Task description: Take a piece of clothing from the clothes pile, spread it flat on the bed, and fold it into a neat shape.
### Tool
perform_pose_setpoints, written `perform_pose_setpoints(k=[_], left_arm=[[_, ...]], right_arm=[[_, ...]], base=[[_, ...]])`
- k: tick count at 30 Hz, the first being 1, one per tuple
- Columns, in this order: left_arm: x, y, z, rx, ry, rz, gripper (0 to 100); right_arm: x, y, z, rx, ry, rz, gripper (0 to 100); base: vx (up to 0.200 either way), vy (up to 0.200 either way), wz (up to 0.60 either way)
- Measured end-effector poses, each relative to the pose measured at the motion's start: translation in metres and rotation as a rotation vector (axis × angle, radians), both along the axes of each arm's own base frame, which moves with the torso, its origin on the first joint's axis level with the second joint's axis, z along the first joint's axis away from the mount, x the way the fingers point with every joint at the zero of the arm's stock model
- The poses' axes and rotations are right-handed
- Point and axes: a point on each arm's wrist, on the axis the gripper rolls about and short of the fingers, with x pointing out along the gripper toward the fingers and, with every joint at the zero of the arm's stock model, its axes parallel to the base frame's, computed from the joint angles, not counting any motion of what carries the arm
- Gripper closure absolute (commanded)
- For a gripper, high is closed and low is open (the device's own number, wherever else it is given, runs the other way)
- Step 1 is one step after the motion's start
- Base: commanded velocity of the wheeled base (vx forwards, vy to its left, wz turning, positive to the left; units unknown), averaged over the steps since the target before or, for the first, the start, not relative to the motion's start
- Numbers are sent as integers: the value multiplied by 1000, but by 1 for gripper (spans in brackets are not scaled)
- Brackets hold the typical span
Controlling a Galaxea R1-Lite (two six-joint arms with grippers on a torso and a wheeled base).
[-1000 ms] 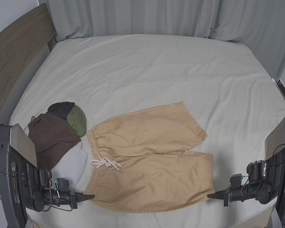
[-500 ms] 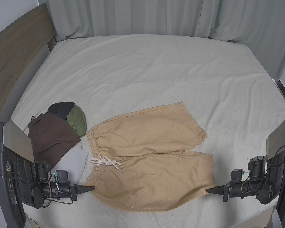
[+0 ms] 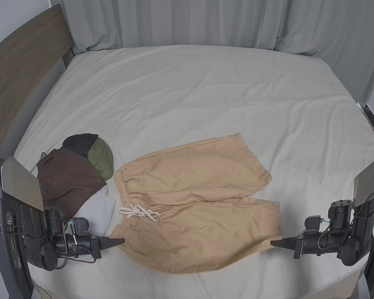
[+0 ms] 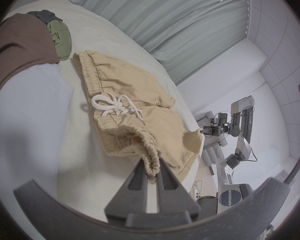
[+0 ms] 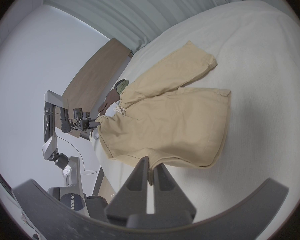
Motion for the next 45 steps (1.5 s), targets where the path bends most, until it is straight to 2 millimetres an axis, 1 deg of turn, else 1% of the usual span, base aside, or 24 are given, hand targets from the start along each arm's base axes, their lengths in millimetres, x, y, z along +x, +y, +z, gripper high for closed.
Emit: perform_pose_setpoints(k=[14, 22, 27, 31, 38, 45], left_arm=[[6, 0, 5, -21, -2, 16, 100], [13, 1, 7, -31, -8, 34, 100], [15, 1, 16, -67, 16, 59, 100], [16, 1, 23, -75, 2, 64, 100], [20, 1, 28, -85, -10, 74, 100], [26, 2, 34, -93, -16, 114, 100]], right_arm=[[8, 1, 9, 26, -35, -15, 100], [13, 3, 18, 67, -46, -38, 100], [16, 3, 25, 88, -62, -48, 100], [20, 4, 30, 100, -83, -54, 100], [26, 5, 42, 150, -94, -83, 100], [31, 5, 51, 162, -139, -85, 100]], base=[[0, 0, 0], [0, 0, 0], [0, 0, 0], [0, 0, 0], [0, 0, 0], [0, 0, 0]])
